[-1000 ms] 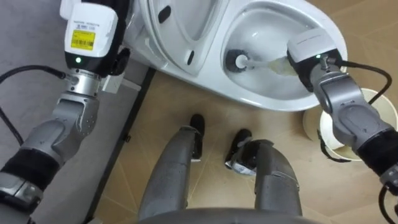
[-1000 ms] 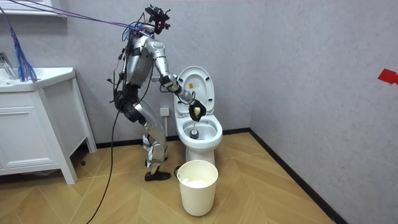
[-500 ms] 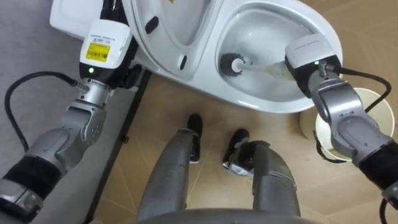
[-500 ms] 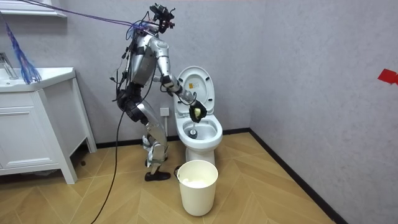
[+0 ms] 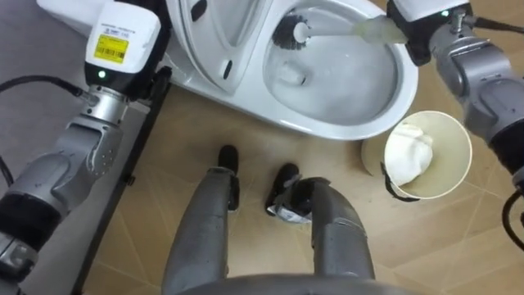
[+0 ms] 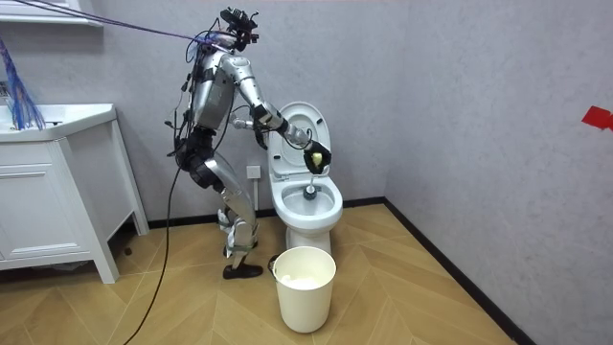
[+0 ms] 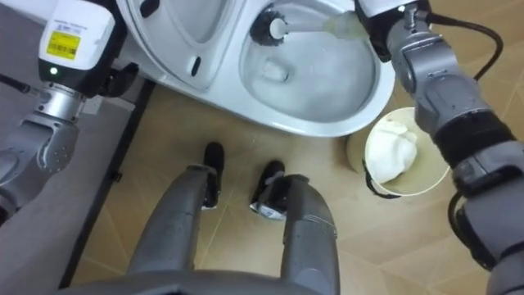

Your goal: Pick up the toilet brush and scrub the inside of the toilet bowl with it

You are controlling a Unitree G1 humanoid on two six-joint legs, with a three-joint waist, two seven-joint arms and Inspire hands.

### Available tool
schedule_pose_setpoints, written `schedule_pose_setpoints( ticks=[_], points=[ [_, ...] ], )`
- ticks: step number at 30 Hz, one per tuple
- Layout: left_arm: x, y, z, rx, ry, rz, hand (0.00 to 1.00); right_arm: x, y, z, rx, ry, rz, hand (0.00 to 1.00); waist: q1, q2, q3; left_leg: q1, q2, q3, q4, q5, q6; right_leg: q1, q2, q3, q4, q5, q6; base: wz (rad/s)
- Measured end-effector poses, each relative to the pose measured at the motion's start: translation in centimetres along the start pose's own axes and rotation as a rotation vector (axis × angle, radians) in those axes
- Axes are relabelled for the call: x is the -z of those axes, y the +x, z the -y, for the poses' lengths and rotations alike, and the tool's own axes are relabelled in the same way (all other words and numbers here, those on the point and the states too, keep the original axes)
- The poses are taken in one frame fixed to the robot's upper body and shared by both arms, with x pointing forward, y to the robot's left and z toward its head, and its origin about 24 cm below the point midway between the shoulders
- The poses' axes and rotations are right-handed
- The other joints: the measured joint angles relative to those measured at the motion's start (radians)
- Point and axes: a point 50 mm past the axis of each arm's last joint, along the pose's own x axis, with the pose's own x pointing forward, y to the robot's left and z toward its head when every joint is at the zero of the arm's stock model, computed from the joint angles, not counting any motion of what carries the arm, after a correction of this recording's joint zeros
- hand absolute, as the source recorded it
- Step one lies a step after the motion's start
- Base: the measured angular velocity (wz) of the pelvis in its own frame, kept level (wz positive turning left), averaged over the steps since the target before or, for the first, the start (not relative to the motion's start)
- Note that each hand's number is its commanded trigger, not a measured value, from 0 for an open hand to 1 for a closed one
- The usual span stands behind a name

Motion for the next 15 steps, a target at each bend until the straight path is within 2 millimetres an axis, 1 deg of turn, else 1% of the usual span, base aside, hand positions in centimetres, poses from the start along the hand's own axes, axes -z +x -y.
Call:
schedule_pose_setpoints(
  ticks=[1, 2, 3, 4, 5, 6, 7, 9, 11, 13, 15],
  points=[
    [0.0, 0.0, 0.0, 0.003, -0.001, 0.001, 0.0, -0.2, -0.2, -0.1, -0.003, 0.001, 0.005, 1.0, 0.003, 0.003, -0.0003, 0.0, 0.001, 0.0, -0.002, -0.002, 0.0, 0.001, 0.002, 0.0, -0.001, 0.003, -0.005, -0.1],
    [0.0, 0.0, 0.1, 0.011, -0.001, 0.0, 0.0, -0.7, -0.6, -0.5, -0.021, -0.004, 0.013, 1.0, 0.011, 0.019, 0.0008, -0.001, 0.008, -0.004, -0.001, -0.009, -0.006, 0.007, 0.012, -0.002, -0.014, 0.007, -0.001, -0.07],
    [-0.1, -0.1, 0.3, 0.021, -0.004, -0.003, 0.0, -1.0, -0.9, -1.0, -0.045, -0.007, 0.01, 1.0, 0.013, 0.044, 0.0, -0.001, 0.01, -0.011, -0.002, -0.01, -0.007, 0.015, 0.018, -0.008, -0.025, 0.012, 0.0, -0.06],
    [0.0, -0.2, 0.3, 0.026, -0.005, -0.005, 0.0, -1.2, -1.1, -1.3, -0.06, -0.009, 0.006, 1.0, 0.015, 0.057, -0.0022, -0.001, 0.012, -0.013, -0.002, -0.01, -0.007, 0.018, 0.022, -0.009, -0.032, 0.013, 0.002, 0.0],
    [0.0, -0.4, 0.5, 0.039, -0.008, -0.008, 0.0, -1.5, -1.5, -2.0, -0.095, -0.002, 0.002, 1.0, 0.026, 0.08, -0.0054, 0.0, 0.015, -0.012, -0.003, -0.011, -0.007, 0.02, 0.026, -0.009, -0.039, 0.016, 0.003, -0.05],
    [-0.1, -0.7, 0.7, 0.05, -0.012, -0.012, 0.0, -1.8, -2.0, -2.9, -0.136, 0.005, -0.001, 1.0, 0.033, 0.103, -0.0092, -0.001, 0.016, -0.012, -0.006, -0.011, -0.007, 0.02, 0.027, -0.009, -0.043, 0.02, -0.003, -0.05],
    [-0.2, -0.7, 0.8, 0.055, -0.016, -0.012, 0.0, -1.9, -2.2, -3.4, -0.16, 0.009, -0.004, 1.0, 0.037, 0.114, -0.0119, 0.0, 0.016, -0.012, -0.008, -0.011, -0.007, 0.02, 0.027, -0.01, -0.044, 0.022, -0.005, 0.0],
    [-0.6, -1.2, 1.4, 0.074, -0.037, -0.022, 0.0, -2.2, -3.5, -5.3, -0.244, 0.029, -0.035, 1.0, 0.058, 0.151, -0.0209, 0.002, 0.015, -0.013, -0.013, -0.008, -0.003, 0.023, 0.027, -0.013, -0.048, 0.023, -0.007, 0.02],
    [-0.6, -2.0, 2.0, 0.097, -0.043, -0.044, 0.0, -2.5, -4.1, -5.6, -0.265, 0.046, -0.051, 1.0, 0.065, 0.163, -0.0224, 0.014, 0.017, -0.013, -0.017, -0.01, -0.007, 0.032, 0.029, -0.012, -0.052, 0.021, -0.009, -0.03],
    [-0.5, -2.2, 2.1, 0.105, -0.041, -0.056, 0.0, -2.8, -4.4, -5.6, -0.284, 0.054, -0.052, 1.0, 0.068, 0.165, -0.0234, 0.032, 0.017, -0.015, -0.02, -0.01, -0.01, 0.049, 0.031, -0.012, -0.059, 0.017, -0.012, -0.02],
    [-0.5, -2.8, 2.6, 0.126, -0.068, -0.09, 0.0, -3.1, -5.0, -6.1, -0.32, 0.056, -0.049, 1.0, 0.075, 0.166, -0.0237, 0.06, 0.021, -0.02, -0.021, -0.009, -0.012, 0.083, 0.04, -0.013, -0.076, 0.014, -0.012, 0.0]
  ],
)
